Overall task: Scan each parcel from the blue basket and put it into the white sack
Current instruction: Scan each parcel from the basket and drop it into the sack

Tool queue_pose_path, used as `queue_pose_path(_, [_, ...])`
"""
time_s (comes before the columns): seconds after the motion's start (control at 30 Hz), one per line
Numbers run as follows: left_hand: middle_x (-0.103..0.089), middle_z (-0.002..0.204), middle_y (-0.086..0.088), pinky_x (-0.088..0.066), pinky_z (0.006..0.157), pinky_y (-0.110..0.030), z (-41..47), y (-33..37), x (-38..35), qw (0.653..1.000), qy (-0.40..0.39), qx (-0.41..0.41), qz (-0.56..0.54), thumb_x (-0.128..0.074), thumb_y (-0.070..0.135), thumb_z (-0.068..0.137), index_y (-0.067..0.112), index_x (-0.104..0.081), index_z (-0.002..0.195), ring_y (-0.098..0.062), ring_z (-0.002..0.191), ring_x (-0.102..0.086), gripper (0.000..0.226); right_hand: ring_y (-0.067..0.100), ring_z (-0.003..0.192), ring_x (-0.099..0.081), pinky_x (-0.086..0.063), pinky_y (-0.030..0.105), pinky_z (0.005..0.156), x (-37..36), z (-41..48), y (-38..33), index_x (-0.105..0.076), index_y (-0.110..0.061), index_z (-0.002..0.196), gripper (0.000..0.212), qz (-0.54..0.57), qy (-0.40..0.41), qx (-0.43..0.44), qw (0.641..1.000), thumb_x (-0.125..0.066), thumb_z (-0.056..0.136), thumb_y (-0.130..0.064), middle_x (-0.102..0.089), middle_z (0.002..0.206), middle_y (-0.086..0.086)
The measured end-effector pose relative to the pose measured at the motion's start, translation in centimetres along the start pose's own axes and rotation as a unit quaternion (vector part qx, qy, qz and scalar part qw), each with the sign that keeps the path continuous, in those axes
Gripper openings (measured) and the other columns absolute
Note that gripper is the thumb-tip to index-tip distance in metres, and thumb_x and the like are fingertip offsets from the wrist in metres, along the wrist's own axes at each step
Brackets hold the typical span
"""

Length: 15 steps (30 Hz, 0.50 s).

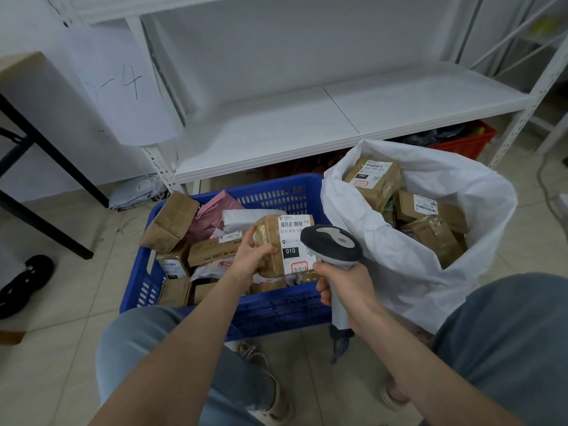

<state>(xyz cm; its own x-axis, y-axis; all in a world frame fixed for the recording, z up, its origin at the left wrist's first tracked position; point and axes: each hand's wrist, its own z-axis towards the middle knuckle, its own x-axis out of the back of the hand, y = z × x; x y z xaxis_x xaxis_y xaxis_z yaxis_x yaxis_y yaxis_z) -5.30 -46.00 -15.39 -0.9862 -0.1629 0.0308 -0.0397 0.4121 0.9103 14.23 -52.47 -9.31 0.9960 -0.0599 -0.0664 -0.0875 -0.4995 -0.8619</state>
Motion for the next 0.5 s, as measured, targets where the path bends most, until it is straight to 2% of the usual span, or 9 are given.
queue_pose_path(0.2, [-0.061,0.114,-0.005,-0.047,0.069,-0.033,-0.2,0.2,0.1,1.0,0.011,0.007,0.02,-0.065,0.006,0.083,0.031,-0.029,0.147,-0.017,0.095,-0.06,0.078,0.014,0.046,-0.049,-0.047,0.025,0.049,-0.2,0.0,0.1,-0.068,0.002,0.087,0.011,-0.004,0.005,0.001,1.0,-0.067,0.084,-0.009,-0.06,0.053,0.004])
queue_pose_path(0.3, [-0.063,0.108,-0.002,-0.049,0.076,-0.037,-0.2,1.1,-0.1,1.0,0.01,0.004,0.022,-0.065,0.007,0.083,0.03,-0.029,0.148,-0.017,0.093,-0.06,0.077,0.014,0.047,-0.051,-0.047,0.024,0.049,-0.1,0.3,-0.8,-0.068,-0.003,0.092,0.01,0.002,0.0,0.02,1.0,-0.067,0.085,-0.011,-0.063,0.056,0.005])
queue_pose_path(0.37, [-0.064,0.11,-0.005,-0.048,0.083,-0.041,0.3,2.3,-0.5,1.0,0.002,0.001,0.019,-0.066,0.009,0.082,0.03,-0.029,0.147,-0.021,0.098,-0.06,0.078,0.013,0.048,-0.053,-0.047,0.025,0.051,0.3,0.8,-2.0,-0.068,-0.006,0.093,0.009,0.011,0.0,0.036,0.999,-0.067,0.086,-0.011,-0.066,0.061,0.007])
queue_pose_path(0.5, [-0.064,0.115,-0.007,-0.05,0.084,-0.043,1.7,6.7,-3.6,1.0,-0.019,-0.02,0.01,-0.066,0.011,0.082,0.029,-0.033,0.146,-0.022,0.1,-0.061,0.074,0.012,0.052,-0.057,-0.048,0.025,0.054,2.5,2.4,-5.3,-0.07,-0.005,0.094,0.011,0.039,0.044,0.071,0.996,-0.067,0.085,-0.012,-0.069,0.068,0.007])
